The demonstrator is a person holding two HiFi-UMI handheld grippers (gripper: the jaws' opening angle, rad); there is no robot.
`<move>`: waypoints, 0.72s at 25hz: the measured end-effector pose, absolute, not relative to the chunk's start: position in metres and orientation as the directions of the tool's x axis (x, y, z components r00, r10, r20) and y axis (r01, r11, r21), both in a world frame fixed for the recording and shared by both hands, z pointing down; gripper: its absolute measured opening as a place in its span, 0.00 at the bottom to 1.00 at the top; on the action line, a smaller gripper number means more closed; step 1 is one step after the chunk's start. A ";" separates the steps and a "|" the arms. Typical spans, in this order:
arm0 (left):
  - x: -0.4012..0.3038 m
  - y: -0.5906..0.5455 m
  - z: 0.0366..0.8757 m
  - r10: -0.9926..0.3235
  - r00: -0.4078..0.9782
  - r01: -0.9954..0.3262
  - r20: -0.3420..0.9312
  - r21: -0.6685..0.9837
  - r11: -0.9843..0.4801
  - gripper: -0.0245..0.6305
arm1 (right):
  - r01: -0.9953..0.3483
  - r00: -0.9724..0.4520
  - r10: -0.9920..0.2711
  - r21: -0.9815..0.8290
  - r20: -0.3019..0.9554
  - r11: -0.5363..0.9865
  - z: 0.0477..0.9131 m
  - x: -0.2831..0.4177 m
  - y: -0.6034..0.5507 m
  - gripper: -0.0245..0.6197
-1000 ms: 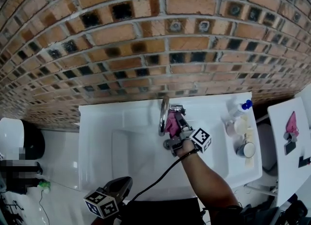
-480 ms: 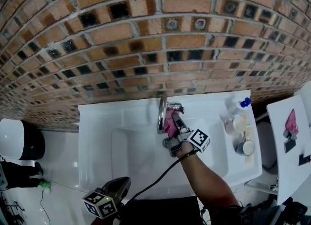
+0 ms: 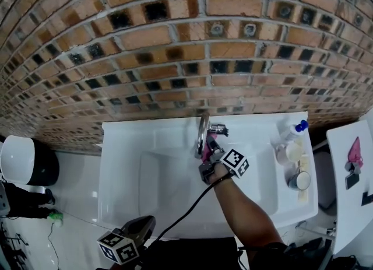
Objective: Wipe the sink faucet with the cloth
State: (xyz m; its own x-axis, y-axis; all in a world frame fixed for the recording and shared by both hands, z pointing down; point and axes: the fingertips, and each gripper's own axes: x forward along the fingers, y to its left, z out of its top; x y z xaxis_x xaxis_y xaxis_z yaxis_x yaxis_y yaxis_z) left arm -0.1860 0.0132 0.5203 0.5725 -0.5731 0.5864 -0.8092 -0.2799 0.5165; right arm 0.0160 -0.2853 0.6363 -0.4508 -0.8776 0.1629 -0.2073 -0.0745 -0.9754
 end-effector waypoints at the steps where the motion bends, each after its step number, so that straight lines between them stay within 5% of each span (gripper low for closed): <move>1: -0.189 0.014 0.519 -0.581 0.565 -0.814 0.586 0.512 -0.275 0.04 | -0.202 -0.449 -0.880 -0.977 0.154 -0.068 0.633 0.015 -0.287 0.19; 18: -0.211 -0.002 0.503 -0.708 0.456 -0.859 0.539 0.474 -0.193 0.04 | 0.026 -0.584 -0.783 -0.969 -0.215 0.247 0.506 0.009 -0.290 0.19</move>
State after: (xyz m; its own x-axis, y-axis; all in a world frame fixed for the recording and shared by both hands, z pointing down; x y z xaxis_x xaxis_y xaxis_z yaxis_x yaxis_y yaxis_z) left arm -0.2108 -0.0021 0.5025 0.4563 -0.7078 0.5393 -0.8592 -0.1927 0.4741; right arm 0.0087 -0.2896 0.5056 -0.5841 -0.7826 -0.2153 0.0255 0.2474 -0.9686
